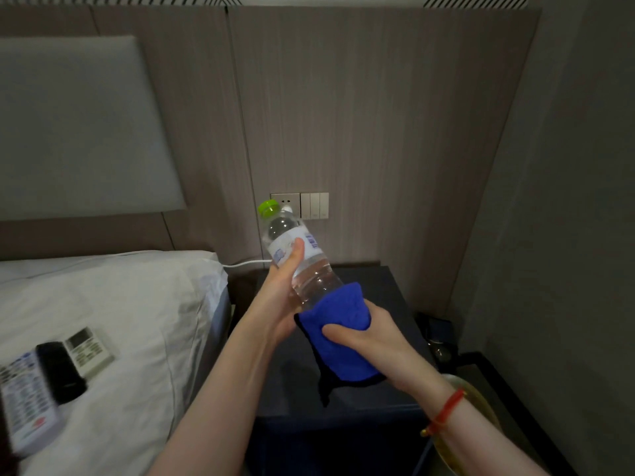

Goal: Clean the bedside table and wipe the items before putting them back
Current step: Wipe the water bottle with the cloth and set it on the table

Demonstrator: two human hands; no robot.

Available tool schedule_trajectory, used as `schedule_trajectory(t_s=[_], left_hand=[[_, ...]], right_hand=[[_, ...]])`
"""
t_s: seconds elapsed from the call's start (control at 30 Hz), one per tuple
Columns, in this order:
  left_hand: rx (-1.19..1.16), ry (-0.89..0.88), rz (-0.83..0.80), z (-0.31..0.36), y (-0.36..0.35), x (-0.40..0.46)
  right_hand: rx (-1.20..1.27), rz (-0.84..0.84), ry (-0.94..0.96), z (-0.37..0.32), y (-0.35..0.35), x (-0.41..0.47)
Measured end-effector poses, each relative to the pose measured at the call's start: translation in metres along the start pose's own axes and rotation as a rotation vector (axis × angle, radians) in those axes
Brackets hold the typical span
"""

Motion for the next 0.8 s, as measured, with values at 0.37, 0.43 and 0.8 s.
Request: schedule_trajectory(t_s=[0.37,0.43,0.8], left_hand=[[-0.402,0.013,-0.007,-0.007,0.0,0.0],[-0.393,0.013,-0.006,-0.008,0.001,0.001],[-0.112,-0.25,0.08,-0.008,-0.003,0.01]], right_hand=[[-0.433,0.236,0.686,-0.008,-0.004,-0.003],[-0.432,0.258,0.792,-0.007,-0.003,-0.001],[0.558,0.149,-0.203,0.007,-0.005,0.024]])
Point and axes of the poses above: each hand's wrist, its own x-axis towards the middle knuckle, its own y-axis out of the back of the hand, z = x × y, the point moved 1 cm from there along x, towards the middle knuckle, and after that the axes turned 1 degree about -x, right-handed, at the moved point
